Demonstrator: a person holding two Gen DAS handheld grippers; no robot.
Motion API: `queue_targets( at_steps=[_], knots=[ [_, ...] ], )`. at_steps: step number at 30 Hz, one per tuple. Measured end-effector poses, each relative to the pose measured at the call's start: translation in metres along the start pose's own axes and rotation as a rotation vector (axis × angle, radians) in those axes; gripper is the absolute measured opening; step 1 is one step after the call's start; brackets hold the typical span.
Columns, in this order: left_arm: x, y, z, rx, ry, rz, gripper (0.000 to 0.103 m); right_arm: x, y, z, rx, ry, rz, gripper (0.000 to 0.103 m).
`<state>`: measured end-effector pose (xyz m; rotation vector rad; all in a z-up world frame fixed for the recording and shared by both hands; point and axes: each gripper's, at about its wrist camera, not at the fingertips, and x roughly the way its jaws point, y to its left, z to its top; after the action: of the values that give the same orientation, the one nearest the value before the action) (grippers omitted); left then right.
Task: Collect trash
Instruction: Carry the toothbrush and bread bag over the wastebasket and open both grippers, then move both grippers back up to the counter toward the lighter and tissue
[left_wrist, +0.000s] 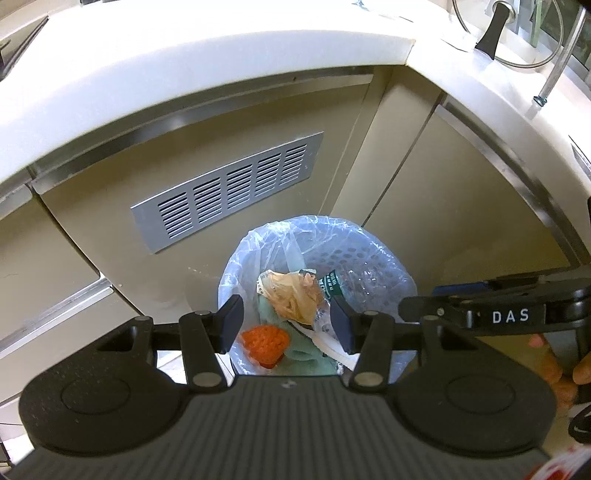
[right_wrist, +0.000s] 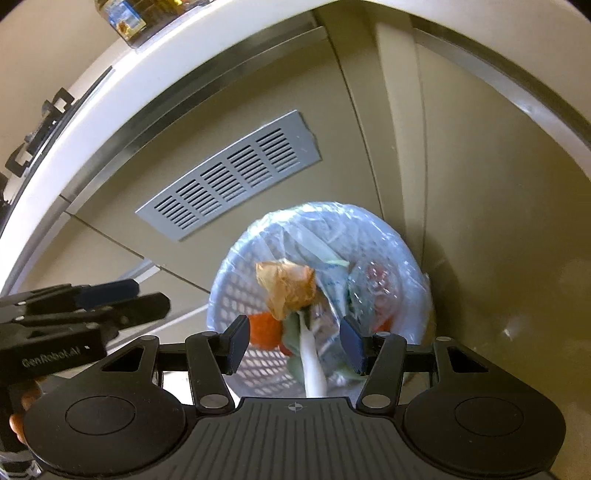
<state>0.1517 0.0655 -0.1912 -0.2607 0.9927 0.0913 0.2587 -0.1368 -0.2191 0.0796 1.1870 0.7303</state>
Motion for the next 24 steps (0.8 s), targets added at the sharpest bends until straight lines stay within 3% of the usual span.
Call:
queue_targets(
  at_steps=[9, 24],
  knots=[
    [-0.027, -0.009, 0.006, 0.024, -0.028, -0.023, 0.048, -0.028, 0.002, -0.006, 0.019, 0.001, 0.0, 0.056],
    [-0.066, -0.017, 0.043, 0.086, -0.112, -0.047, 0.048, -0.073, 0.015, 0.013, 0.042, -0.1, 0.059, 0.061]
  ],
)
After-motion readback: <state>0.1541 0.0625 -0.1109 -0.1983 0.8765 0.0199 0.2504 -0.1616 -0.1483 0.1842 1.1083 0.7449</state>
